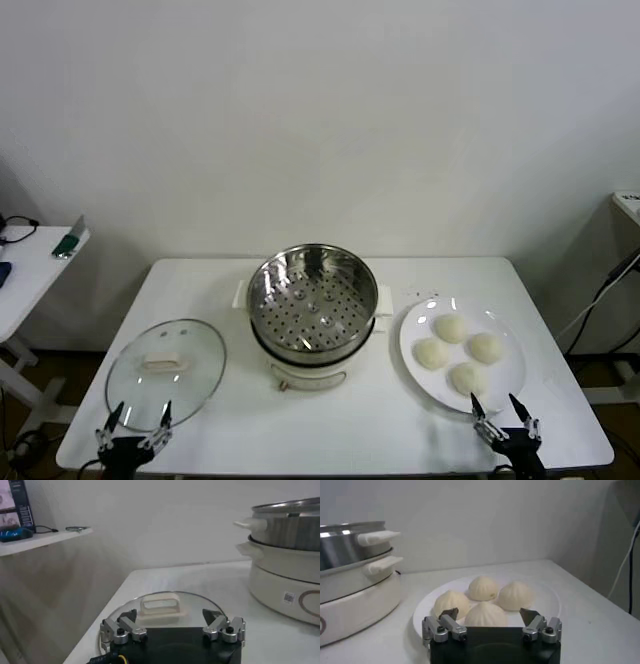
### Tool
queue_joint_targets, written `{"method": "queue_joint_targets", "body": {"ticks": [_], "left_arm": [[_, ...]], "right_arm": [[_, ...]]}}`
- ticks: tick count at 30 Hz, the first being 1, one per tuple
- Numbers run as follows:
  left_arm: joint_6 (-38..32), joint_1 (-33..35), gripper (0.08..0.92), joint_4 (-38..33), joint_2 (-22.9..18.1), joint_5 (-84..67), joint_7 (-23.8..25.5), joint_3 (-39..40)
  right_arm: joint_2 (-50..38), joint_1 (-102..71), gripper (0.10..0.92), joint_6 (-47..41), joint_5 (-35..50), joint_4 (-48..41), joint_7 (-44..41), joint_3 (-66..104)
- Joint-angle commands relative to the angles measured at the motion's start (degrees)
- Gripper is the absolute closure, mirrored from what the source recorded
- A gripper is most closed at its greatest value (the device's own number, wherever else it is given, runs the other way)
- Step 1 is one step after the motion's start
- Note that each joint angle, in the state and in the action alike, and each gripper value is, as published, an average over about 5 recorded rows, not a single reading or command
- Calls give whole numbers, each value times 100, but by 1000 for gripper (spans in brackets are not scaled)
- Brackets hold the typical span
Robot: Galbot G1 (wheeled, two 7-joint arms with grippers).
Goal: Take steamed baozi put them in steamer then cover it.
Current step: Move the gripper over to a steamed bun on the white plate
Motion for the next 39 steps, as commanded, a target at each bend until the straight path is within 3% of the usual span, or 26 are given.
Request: {"method": "queue_joint_targets", "body": {"ticks": [1, 4, 9, 14, 18, 22, 26, 31, 39], "left_arm": [[-7, -10, 177, -46, 46, 1, 1, 15], [-9, -25, 177, -71, 53, 1, 2, 38], [-2, -55, 177, -114, 55, 15, 4, 90], [-4, -79, 177, -91, 73, 51, 5, 102], [-7, -104, 177, -56, 71, 103, 8, 123], [-18, -106, 177, -28, 48, 168, 12, 169], [-19, -88, 177, -42, 23, 224, 22, 189], [-4, -112, 177, -72, -20, 252, 35, 210], [84, -217, 177, -117, -108, 294, 70, 253]], "right_arm": [[-438, 1154, 203, -1220, -345, 308, 416, 134], [-969, 2003, 203, -1991, -695, 234, 188, 77], [-2242, 3717, 203, -2790, -1237, -472, -933, -645], [-3580, 5603, 203, -2870, -1560, -1318, -2319, -2668], [-4332, 7389, 203, -2439, -2039, -1876, -4039, -4885], [-4322, 9495, 203, -1699, -2573, -2584, -5525, -7173], [-4026, 11270, 203, -1094, -2792, -3183, -6442, -9263], [-3540, 12258, 203, -1152, -2605, -3552, -6708, -10615], [-2856, 11652, 203, -1838, -2524, -3696, -6362, -10605]]}}
